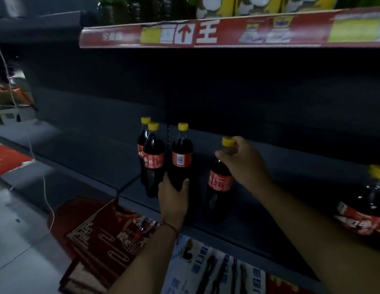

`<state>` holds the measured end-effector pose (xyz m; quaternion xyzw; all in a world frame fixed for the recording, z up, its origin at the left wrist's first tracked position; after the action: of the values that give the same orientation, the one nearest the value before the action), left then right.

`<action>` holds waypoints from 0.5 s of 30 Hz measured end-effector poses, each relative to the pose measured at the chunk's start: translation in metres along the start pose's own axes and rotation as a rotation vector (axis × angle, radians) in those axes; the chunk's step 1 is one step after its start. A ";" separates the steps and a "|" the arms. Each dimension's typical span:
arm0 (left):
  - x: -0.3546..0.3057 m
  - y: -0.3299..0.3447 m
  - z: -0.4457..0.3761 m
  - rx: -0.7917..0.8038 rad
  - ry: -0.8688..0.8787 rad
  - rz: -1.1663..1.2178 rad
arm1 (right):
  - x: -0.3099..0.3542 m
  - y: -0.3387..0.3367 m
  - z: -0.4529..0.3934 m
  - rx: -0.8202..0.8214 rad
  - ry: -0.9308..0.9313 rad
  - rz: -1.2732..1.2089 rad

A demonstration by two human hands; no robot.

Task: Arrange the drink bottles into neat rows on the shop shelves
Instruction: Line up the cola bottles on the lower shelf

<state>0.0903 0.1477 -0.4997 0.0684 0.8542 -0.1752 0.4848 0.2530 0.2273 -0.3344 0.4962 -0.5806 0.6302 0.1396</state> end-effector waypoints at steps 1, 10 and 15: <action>0.002 0.005 -0.002 0.036 0.017 -0.013 | -0.001 -0.003 0.000 0.001 -0.008 -0.003; 0.004 0.009 -0.005 0.268 0.132 0.041 | -0.021 -0.038 -0.001 0.131 0.052 -0.069; -0.019 0.012 0.026 0.617 0.173 0.160 | -0.045 -0.089 0.009 0.170 0.111 -0.003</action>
<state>0.1244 0.1507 -0.4980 0.2937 0.7907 -0.3805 0.3791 0.3452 0.2626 -0.3186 0.4712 -0.5157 0.7036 0.1300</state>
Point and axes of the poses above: each hand's wrist, its own z-axis away from the middle knuckle, its own y-axis out of the palm, x = y × z, the point moved 2 cm from there along -z, towards the middle knuckle, and after that the axes turned 14 degrees about y, right-handed, at the moved point
